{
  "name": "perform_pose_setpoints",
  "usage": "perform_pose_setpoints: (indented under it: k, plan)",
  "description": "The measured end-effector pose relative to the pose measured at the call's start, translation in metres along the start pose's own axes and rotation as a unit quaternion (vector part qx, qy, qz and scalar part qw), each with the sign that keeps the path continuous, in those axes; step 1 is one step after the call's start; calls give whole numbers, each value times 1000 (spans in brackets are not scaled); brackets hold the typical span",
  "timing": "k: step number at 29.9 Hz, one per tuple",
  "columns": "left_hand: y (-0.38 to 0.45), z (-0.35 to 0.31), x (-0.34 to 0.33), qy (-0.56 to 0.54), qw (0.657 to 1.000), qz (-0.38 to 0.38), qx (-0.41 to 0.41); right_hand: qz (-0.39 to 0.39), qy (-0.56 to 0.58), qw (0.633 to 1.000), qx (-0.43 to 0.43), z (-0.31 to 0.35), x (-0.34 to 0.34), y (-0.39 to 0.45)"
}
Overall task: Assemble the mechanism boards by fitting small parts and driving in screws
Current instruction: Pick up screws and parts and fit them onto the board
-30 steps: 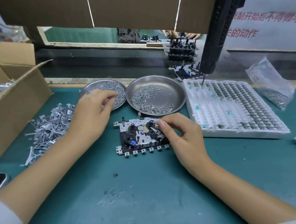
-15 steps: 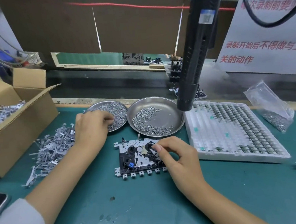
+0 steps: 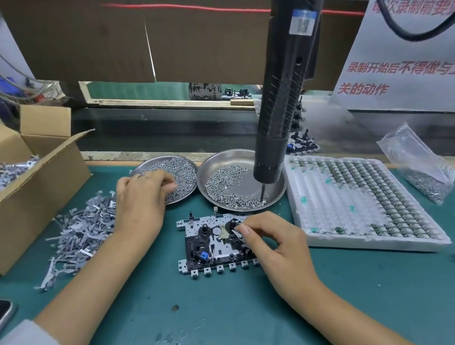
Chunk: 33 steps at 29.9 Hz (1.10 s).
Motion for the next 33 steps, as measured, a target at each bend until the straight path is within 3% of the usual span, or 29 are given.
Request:
perform_pose_setpoints:
  k: [12,16,21,24,26,28,33]
  plan:
    - [-3,0,2,-47,999,-24,-7,6,-4,1000,10,1,-1,-1]
    - [-4,-9,10,-199,979,-13,32,-1,-20,1000,23,0,2,0]
    - [-35,-31,21,-398,912,27,97,-13,-144,984,102,12,10,18]
    - [-51,-46,22,-452,884,41,112,55,-265,963,18,5,10,57]
    - [-56,-52,18,-485,863,44,135,131,-346,927,-69,-5,3,79]
    - [-58,-53,14,-504,849,45,151,181,-366,904,-127,-13,-4,92]
    - [-56,-48,11,-537,827,24,166,145,-344,918,-136,-17,-4,99]
Point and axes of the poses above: each hand's wrist, its own y-axis towards the middle knuckle, its own x-axis out of the back of the hand, z = x × y, the point moved 3 cm from there along y, towards the middle knuckle, and after that the axes turned 8 degrees about y, right-handed, at the moved point
